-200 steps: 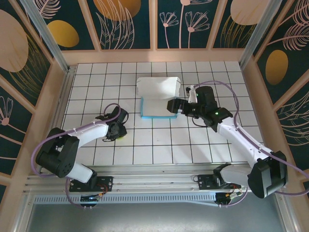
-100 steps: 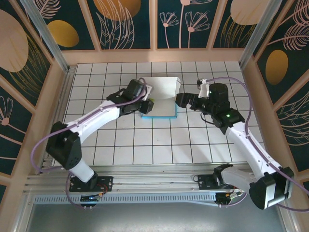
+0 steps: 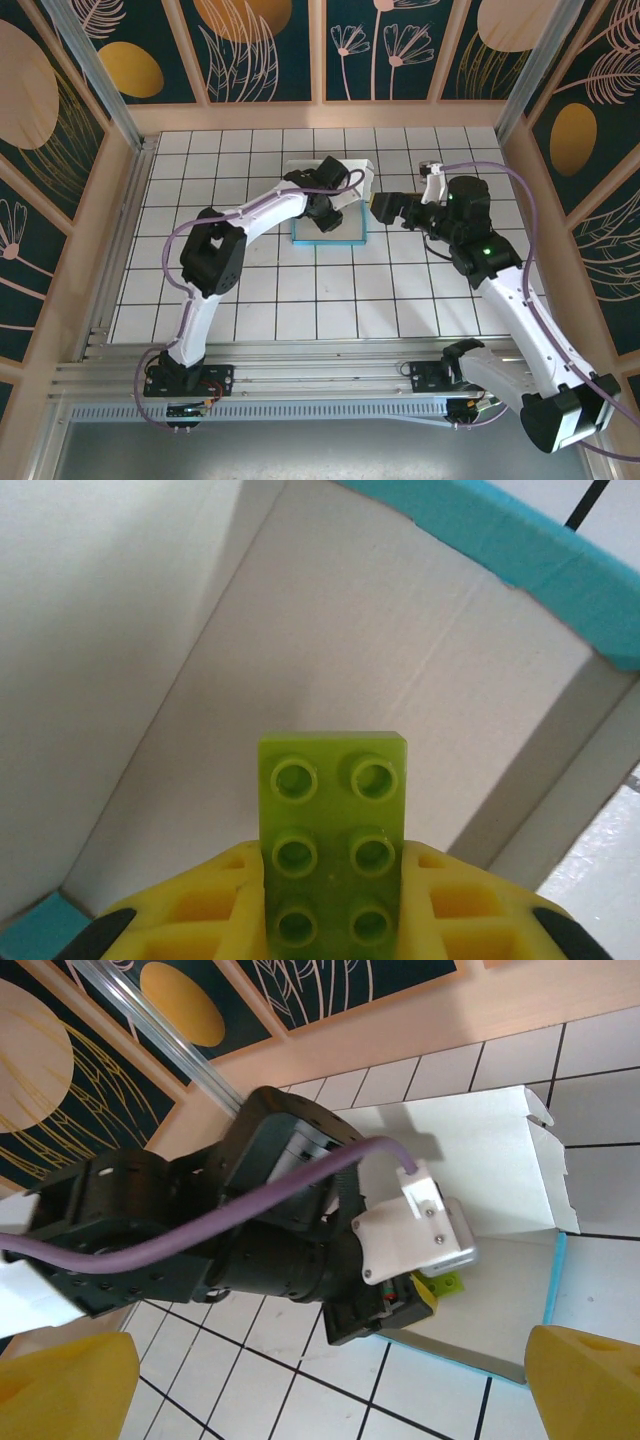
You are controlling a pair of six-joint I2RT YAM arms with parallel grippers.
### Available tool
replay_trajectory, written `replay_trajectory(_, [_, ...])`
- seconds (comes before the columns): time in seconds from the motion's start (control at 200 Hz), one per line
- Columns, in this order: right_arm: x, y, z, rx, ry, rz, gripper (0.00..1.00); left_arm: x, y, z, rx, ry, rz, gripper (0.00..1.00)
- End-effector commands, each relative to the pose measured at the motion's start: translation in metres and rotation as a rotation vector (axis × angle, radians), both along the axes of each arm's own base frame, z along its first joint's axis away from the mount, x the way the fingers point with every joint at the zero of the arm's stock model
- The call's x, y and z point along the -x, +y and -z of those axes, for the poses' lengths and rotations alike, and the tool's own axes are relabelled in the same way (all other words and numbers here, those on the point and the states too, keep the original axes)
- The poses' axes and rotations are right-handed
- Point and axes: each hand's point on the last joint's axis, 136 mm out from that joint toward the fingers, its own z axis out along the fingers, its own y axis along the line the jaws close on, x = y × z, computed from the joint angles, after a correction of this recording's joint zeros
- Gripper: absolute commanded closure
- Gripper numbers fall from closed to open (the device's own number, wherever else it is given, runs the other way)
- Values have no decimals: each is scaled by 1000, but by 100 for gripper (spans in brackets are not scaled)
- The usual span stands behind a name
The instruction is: Fold the paper box
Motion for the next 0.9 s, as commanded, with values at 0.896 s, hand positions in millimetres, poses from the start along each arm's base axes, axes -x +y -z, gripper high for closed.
replay_trajectory(0.896, [-65, -35, 47, 239, -87, 58, 3, 9, 71, -229, 614, -394, -421, 53])
